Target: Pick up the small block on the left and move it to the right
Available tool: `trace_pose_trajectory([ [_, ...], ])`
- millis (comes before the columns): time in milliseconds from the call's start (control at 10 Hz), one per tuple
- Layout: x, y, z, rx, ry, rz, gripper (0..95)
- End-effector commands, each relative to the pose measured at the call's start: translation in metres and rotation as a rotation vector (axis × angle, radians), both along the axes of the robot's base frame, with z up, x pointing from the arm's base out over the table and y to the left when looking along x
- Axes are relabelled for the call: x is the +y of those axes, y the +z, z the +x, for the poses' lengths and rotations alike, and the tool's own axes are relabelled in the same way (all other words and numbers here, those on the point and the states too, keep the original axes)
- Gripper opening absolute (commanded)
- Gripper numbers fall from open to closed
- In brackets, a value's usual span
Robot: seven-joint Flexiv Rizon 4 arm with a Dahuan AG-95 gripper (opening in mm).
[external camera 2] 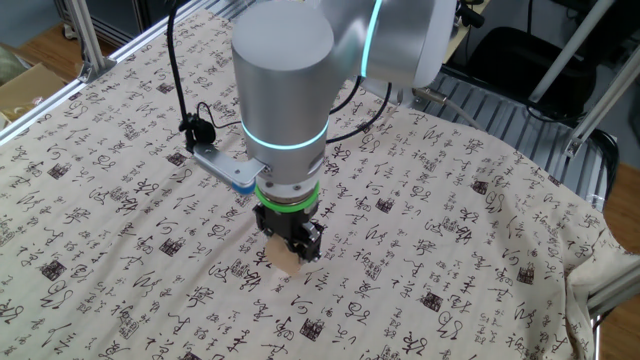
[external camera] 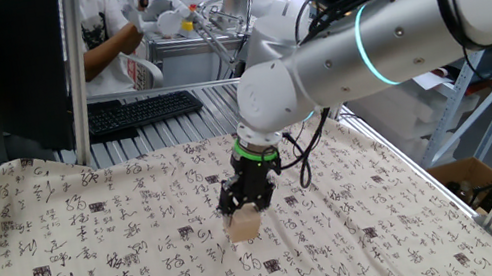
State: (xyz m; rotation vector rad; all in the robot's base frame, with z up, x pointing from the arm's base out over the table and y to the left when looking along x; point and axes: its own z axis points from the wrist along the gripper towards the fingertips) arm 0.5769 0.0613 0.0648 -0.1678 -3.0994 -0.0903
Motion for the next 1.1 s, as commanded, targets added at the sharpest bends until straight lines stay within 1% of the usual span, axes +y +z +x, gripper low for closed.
trace_pose_trajectory([
  [100,0.002,-0.003,0.000,-0.001,-0.002,0.002,0.0],
  [500,0.005,-0.010,0.003,-0.001,0.005,0.008,0.0],
  [800,0.007,-0.015,0.004,-0.003,0.009,-0.001,0.0],
  [1100,0.007,-0.023,0.006,-0.005,0.014,-0.002,0.0],
])
